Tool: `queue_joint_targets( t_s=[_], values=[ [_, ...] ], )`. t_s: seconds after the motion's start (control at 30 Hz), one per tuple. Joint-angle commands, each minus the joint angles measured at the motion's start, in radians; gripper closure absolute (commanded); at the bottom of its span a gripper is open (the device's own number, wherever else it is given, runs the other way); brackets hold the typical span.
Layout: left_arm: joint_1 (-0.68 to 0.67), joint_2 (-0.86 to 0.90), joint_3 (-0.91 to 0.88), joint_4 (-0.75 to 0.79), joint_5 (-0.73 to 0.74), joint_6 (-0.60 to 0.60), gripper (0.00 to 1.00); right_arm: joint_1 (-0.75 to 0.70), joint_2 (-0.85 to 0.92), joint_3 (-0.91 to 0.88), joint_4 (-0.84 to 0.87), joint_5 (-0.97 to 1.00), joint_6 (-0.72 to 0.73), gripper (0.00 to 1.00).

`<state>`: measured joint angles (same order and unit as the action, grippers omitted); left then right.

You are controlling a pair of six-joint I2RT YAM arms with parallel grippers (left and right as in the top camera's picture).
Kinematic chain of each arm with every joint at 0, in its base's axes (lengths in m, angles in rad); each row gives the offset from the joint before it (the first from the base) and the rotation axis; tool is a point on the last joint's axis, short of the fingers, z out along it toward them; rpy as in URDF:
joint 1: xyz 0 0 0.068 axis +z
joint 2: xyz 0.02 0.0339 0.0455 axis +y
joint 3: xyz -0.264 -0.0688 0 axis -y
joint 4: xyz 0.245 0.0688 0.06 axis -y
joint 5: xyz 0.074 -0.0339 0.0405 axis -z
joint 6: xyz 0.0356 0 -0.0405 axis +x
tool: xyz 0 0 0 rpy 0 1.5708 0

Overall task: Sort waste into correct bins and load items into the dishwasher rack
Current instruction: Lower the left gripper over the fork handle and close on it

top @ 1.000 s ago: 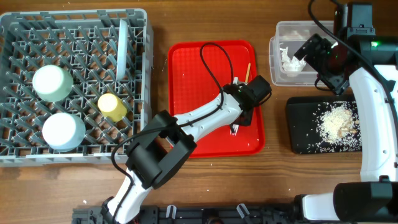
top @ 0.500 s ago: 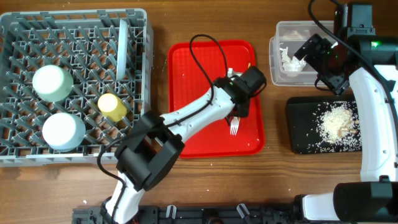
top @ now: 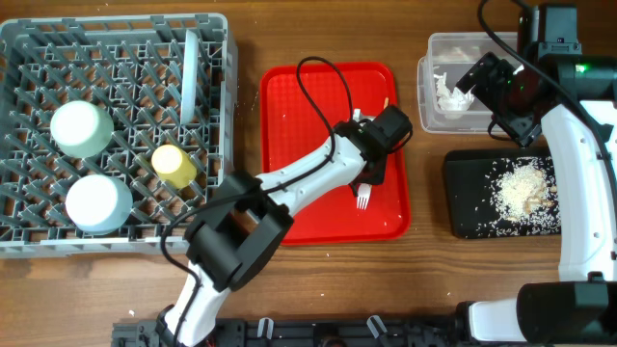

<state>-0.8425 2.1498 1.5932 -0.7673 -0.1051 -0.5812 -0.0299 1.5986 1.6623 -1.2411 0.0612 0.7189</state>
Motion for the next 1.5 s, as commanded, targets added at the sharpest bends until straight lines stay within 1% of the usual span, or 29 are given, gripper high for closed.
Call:
queue_joint_targets(
  t_s=[0.0,0.3,0.37,0.47,0.67,0.7,0.77,0.83,1.0,1.07,1.2,1.33,1.4,1.47],
  values=[
    [-0.008,0.055,-0.011,0.002,0.026,-0.007,0.53,-0.002,-0.023,0.019,0.000,0.020,0.015,0.00],
    [-0.024,0.058,-0.011,0.004,0.037,-0.007,0.53,-0.002,-0.023,0.019,0.000,0.020,0.015,0.00],
    [-0.036,0.058,-0.011,-0.024,0.053,-0.014,0.53,-0.002,-0.023,0.020,0.000,0.020,0.014,0.00],
    [-0.052,0.058,-0.011,-0.083,0.053,-0.081,0.53,-0.002,-0.023,0.020,0.000,0.020,0.014,0.01],
    [-0.080,0.058,-0.011,-0.132,0.055,-0.081,0.54,-0.002,-0.023,0.020,0.000,0.020,0.014,0.00],
    [-0.085,0.058,-0.011,-0.132,0.057,-0.082,0.56,-0.002,-0.023,0.019,0.000,0.020,0.015,0.00],
    [-0.092,0.058,-0.011,-0.132,0.056,-0.082,0.58,-0.002,-0.023,0.019,0.000,0.020,0.015,0.00],
    [-0.096,0.058,-0.012,-0.132,0.056,-0.082,0.66,-0.002,-0.023,0.019,0.000,0.020,0.015,0.00],
    [-0.097,0.058,-0.012,-0.132,0.056,-0.082,0.67,-0.002,-0.023,0.019,0.000,0.020,0.015,0.00],
    [-0.097,0.058,-0.013,-0.132,0.056,-0.082,0.70,-0.002,-0.023,0.020,0.000,0.020,0.015,0.00],
    [-0.097,0.058,-0.013,-0.133,0.056,-0.082,0.78,-0.002,-0.023,0.019,0.000,0.020,0.014,0.00],
    [-0.097,0.058,-0.013,-0.133,0.056,-0.082,0.74,-0.002,-0.023,0.019,0.000,0.020,0.014,0.00],
    [-0.097,0.058,-0.013,-0.133,0.056,-0.082,0.76,-0.002,-0.023,0.019,0.000,0.020,0.014,0.00],
    [-0.097,0.057,-0.013,-0.132,0.056,-0.082,0.82,-0.002,-0.023,0.020,0.000,0.020,0.015,0.00]
  ],
)
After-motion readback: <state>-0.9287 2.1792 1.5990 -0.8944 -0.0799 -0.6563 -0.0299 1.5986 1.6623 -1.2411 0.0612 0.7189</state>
